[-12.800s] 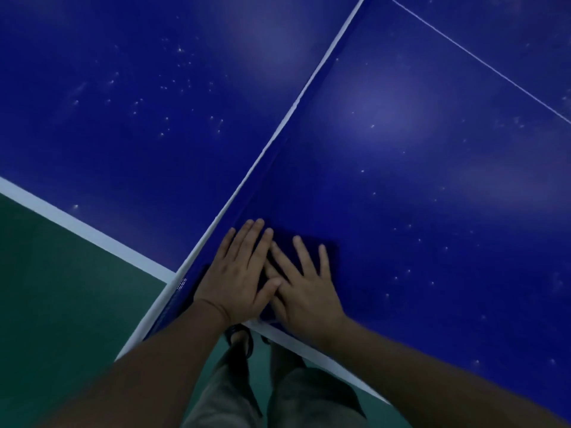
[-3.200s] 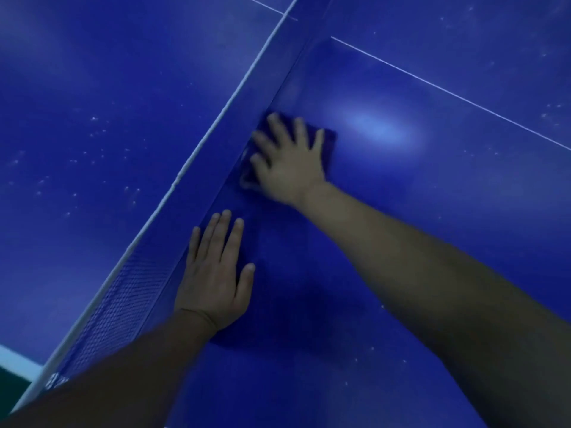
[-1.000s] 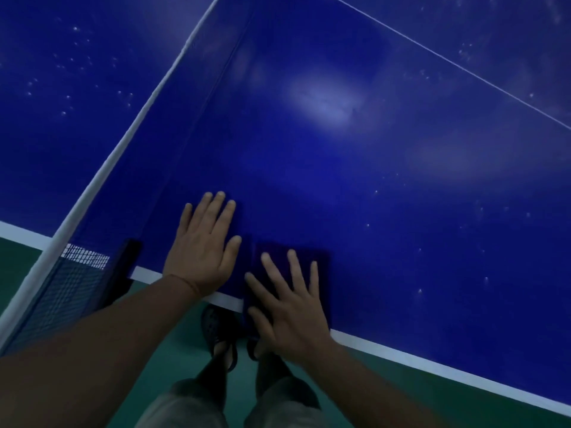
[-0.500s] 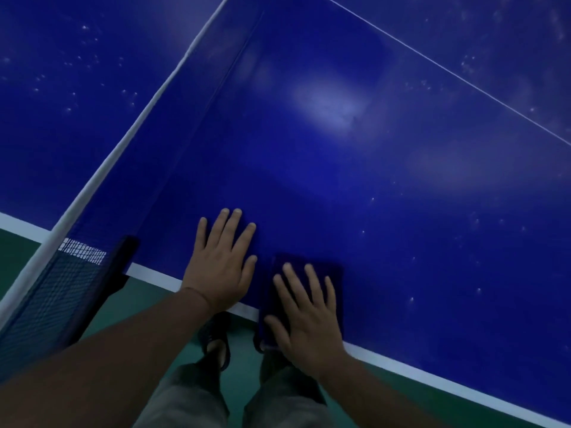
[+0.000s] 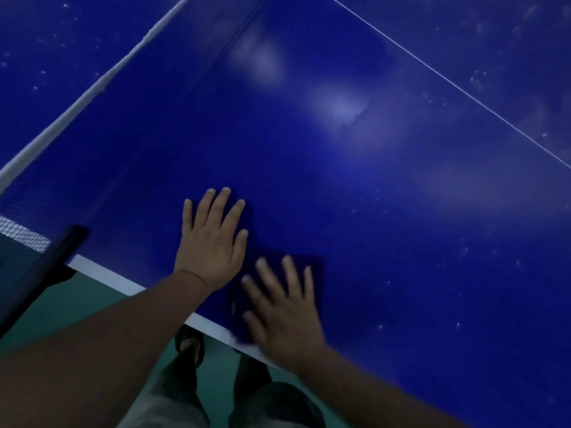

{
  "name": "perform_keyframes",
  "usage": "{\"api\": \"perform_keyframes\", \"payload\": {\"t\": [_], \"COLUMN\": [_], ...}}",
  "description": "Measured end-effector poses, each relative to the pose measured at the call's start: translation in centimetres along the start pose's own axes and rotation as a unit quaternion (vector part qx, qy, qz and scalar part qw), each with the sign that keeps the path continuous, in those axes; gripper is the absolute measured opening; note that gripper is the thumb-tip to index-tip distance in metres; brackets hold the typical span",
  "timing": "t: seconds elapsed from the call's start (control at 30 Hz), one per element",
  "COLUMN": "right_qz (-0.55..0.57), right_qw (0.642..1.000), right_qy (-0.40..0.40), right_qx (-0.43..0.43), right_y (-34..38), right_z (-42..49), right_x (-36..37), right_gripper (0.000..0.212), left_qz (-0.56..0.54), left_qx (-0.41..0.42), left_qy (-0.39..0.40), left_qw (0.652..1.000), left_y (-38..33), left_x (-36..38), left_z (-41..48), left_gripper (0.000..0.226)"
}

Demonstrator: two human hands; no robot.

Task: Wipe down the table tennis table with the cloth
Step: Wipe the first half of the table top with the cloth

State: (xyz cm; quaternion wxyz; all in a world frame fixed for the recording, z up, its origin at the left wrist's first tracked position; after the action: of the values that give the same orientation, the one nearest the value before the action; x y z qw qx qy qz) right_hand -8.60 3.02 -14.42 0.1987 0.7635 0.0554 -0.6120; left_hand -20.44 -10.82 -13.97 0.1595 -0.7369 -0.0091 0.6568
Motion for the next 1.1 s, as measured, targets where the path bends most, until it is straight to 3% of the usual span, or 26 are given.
{"api": "perform_keyframes", "payload": {"t": [0.17, 0.33, 0.47, 0.6, 0.73, 0.8, 0.93, 1.03, 1.1], "right_qz": [0.008, -0.029, -0.027, 0.003, 0.009, -0.004, -0.021, 0.005, -0.009], "right_qw": [0.989, 0.999, 0.994, 0.998, 0.988, 0.993, 0.997, 0.986, 0.986], "right_qy": [0.020, -0.040, -0.054, 0.009, 0.024, -0.013, -0.045, -0.064, -0.074], "right_qx": [-0.148, 0.001, 0.086, -0.061, -0.154, -0.115, 0.055, 0.152, 0.152], "right_y": [-2.8, -15.3, -15.1, -7.0, -9.1, -13.1, -21.8, -22.1, -18.8], "right_z": [0.9, 11.7, 11.6, 1.2, 2.0, 7.0, 17.2, 18.7, 15.4], "right_x": [-0.9, -7.3, -7.1, -2.0, -2.9, -5.4, -9.7, -9.5, -7.8], "right_gripper": [0.053, 0.054, 0.059, 0.057, 0.052, 0.051, 0.059, 0.061, 0.059], "left_qz": [0.025, 0.052, 0.037, 0.035, 0.049, 0.054, 0.062, 0.065, 0.065], "left_qx": [-0.006, 0.016, -0.008, -0.010, -0.013, -0.002, 0.013, 0.024, 0.030], "left_qy": [-0.002, 0.008, 0.014, 0.025, 0.028, 0.036, 0.040, 0.034, 0.042], "left_qw": [1.000, 0.998, 0.999, 0.999, 0.998, 0.998, 0.997, 0.997, 0.997], "left_y": [0.1, -0.8, -1.5, -3.3, -3.8, -3.9, -3.9, -4.0, -4.2], "left_x": [0.4, 0.4, 0.1, 0.2, 0.5, 0.6, 0.7, 0.6, 0.6], "left_z": [0.1, 0.2, 0.7, 1.6, 2.0, 2.4, 3.1, 4.2, 5.3], "left_gripper": [0.060, 0.059, 0.059, 0.061, 0.061, 0.061, 0.061, 0.059, 0.058]}}
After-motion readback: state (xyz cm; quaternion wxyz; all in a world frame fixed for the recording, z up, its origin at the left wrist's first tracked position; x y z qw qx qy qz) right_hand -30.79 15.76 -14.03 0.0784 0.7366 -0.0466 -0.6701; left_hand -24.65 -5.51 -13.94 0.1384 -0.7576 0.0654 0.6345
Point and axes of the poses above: each hand's wrist, its own z-axis towards the middle knuckle, its own x-axis out of the palm, y = z × x, the point moved 7 cm from there along z, towards the middle knuckle, and after that the axes turned 6 degrees about z, right-handed, at the moved point
